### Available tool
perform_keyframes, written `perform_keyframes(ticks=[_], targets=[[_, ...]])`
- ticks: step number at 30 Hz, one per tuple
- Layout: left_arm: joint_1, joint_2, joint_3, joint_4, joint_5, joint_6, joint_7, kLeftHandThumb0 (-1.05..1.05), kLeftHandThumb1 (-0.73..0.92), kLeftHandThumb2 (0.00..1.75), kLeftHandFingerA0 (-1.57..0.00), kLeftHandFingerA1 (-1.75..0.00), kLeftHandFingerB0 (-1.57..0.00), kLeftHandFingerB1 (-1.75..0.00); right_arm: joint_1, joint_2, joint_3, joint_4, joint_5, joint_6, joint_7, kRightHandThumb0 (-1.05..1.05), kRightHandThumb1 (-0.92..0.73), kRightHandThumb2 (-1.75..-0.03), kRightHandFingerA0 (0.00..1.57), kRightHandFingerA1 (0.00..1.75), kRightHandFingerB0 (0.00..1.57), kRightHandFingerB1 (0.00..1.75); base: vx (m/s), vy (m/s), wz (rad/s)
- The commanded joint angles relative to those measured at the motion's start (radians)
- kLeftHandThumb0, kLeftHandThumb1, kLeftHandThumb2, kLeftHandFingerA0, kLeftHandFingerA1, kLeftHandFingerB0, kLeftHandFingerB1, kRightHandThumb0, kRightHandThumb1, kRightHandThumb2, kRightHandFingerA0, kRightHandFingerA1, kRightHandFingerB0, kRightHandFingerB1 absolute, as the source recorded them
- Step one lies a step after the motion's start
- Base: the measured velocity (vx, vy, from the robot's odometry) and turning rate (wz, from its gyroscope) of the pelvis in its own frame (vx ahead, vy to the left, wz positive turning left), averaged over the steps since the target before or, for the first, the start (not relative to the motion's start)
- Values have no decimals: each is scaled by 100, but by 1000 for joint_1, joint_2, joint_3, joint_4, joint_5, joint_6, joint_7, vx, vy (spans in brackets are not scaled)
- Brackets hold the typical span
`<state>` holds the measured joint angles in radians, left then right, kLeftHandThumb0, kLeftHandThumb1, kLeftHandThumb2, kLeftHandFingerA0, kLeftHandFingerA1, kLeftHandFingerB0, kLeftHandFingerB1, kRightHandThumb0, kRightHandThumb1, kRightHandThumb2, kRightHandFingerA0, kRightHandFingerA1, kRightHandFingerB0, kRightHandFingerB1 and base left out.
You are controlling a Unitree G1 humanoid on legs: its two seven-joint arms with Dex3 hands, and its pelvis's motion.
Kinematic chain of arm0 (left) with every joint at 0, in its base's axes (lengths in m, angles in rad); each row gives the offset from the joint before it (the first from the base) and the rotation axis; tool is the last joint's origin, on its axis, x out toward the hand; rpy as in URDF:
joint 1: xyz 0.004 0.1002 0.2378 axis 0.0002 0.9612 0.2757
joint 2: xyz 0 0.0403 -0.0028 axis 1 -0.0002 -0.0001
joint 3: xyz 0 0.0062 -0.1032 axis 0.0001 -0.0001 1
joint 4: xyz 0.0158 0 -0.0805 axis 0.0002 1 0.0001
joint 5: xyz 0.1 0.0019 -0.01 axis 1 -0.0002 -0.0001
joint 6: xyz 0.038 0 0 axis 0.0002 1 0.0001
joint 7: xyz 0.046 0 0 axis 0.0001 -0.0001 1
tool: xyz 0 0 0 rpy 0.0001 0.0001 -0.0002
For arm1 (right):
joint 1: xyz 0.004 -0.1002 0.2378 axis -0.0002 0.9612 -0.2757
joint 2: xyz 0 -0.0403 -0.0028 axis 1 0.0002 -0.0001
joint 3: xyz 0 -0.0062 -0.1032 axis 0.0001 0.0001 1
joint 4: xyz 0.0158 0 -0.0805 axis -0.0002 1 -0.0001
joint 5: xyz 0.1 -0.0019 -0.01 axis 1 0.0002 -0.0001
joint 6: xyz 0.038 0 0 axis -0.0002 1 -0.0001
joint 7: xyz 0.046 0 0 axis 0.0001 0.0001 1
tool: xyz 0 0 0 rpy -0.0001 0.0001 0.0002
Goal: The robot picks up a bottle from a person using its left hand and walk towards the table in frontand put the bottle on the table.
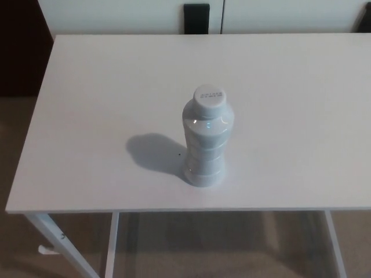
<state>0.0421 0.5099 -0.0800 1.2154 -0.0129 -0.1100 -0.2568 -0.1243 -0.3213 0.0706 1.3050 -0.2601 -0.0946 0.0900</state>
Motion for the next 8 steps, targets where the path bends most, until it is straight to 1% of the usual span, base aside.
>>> perform_keyframes(ticks=[1,3,7,8], targets=[[-17,-3,10,56,60,-96,110,-40,63,59,-59,-76,-20,-29,11,-8,-21,3,20,-11,-33,-41,-72,-62,68,44,52,39,0,0,0],[-19,-5,10,66,68,-105,117,-39,64,59,-59,-79,-20,-30,12,-7,-24,2,18,-13,-31,-41,-72,-62,69,45,54,39,0,0,0],[-19,-10,25,74,69,-119,117,-39,64,59,-58,-77,-21,-30,14,-7,-24,1,15,-18,-31,-41,-72,-62,68,45,54,39,0,0,0],[-21,-11,22,77,75,-117,123,-39,65,60,-58,-74,-21,-30,14,-7,-26,1,17,-18,-31,-41,-72,-62,68,45,53,39,0,0,0]])
